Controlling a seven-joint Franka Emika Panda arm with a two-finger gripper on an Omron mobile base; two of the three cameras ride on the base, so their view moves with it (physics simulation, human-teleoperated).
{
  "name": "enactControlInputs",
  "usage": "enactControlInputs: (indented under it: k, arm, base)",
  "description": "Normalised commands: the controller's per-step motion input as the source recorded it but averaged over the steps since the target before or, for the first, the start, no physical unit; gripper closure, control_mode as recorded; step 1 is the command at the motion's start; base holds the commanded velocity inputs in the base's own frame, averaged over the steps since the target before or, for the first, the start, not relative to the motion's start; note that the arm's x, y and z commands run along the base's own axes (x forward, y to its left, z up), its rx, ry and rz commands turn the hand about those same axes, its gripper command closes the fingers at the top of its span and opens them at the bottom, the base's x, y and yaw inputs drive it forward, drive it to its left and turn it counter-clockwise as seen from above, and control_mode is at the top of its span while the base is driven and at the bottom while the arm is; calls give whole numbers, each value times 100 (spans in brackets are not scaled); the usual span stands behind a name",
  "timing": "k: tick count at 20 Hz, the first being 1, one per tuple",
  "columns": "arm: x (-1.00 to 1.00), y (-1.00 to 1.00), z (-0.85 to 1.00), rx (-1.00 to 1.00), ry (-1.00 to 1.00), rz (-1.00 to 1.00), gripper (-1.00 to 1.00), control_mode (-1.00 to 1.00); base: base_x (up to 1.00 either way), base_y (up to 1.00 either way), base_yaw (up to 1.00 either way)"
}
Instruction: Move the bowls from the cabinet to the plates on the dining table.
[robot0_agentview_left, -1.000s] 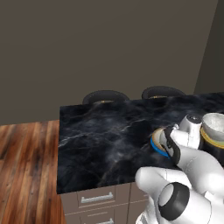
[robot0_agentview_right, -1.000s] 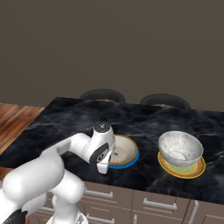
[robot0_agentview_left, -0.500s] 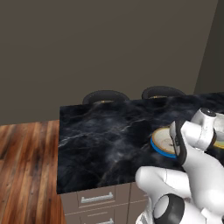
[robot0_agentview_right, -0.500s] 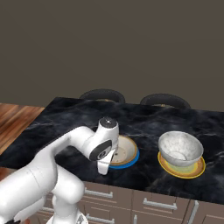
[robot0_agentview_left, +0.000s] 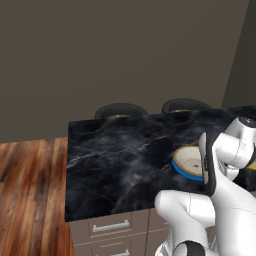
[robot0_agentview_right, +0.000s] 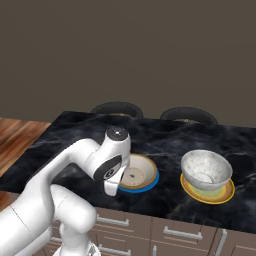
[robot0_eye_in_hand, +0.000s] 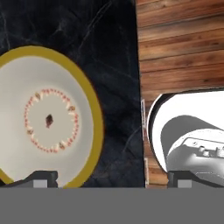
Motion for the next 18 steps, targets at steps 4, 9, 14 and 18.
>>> enactControlInputs:
  k: [4,9,14,18]
  arm:
    - [-4,8,53,1,-2,0,-100,-100]
    - [-1,7,48,1,0,0,-100,-100]
    - [-4,5,45,1,0,0,-100,-100]
    - [-6,9,39,1,-1,0,-100,-100]
  base:
    - [0,0,0]
    - [0,0,0]
    - [0,0,0]
    - [0,0,0]
